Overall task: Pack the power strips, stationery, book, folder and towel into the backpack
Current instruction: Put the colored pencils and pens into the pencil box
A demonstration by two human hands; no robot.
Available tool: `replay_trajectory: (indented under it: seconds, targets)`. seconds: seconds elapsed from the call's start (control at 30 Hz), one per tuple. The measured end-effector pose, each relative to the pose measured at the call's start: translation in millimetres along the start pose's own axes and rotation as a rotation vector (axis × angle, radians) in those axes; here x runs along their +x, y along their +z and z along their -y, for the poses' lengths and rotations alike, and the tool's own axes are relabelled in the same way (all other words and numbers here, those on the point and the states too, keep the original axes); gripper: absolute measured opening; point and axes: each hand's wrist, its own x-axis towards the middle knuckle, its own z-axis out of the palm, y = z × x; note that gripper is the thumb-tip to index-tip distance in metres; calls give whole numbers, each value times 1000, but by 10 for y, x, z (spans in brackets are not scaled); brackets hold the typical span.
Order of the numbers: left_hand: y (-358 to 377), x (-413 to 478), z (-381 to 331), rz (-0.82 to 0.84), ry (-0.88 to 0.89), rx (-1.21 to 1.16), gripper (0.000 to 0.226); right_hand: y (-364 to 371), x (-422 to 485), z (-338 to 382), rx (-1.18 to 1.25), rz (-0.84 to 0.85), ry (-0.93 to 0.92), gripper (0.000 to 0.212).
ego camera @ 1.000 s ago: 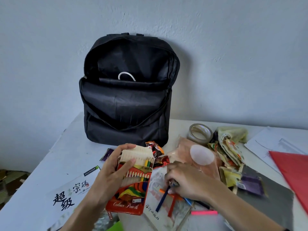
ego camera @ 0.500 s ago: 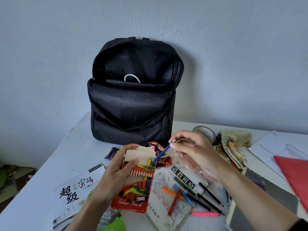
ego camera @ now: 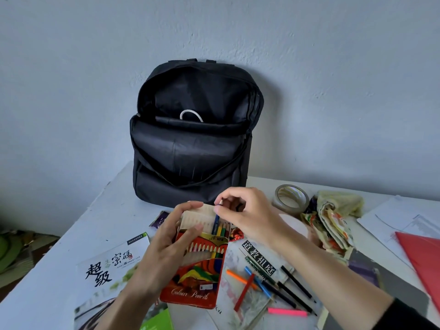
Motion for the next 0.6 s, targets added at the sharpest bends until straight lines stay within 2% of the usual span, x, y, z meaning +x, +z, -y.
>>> replay_trajectory:
  seconds: [0.17, 0.3, 0.4, 0.5, 0.57, 0.6]
  targets:
    - [-11, 4, 6, -13, 12, -24, 32, -27, -51, -3, -59, 45, -83, 6]
    - [-51, 29, 23, -17, -7, -7, 34, -27, -79, -29, -30, 129, -22, 24]
    - [-75, 37, 64, -25, -12, 24, 34, -5, -96, -57, 79, 176, 26, 27]
    - [-99, 52, 102, -40, -36, 27, 34, 6, -96, -133, 155, 30, 35, 10]
    - [-123, 69, 123, -58, -60, 14, 32, 5, -100, -258, 32, -49, 47, 13]
    - [-138, 74, 136, -66, -69, 14, 31, -4, -122, -318, -51, -19, 61, 15]
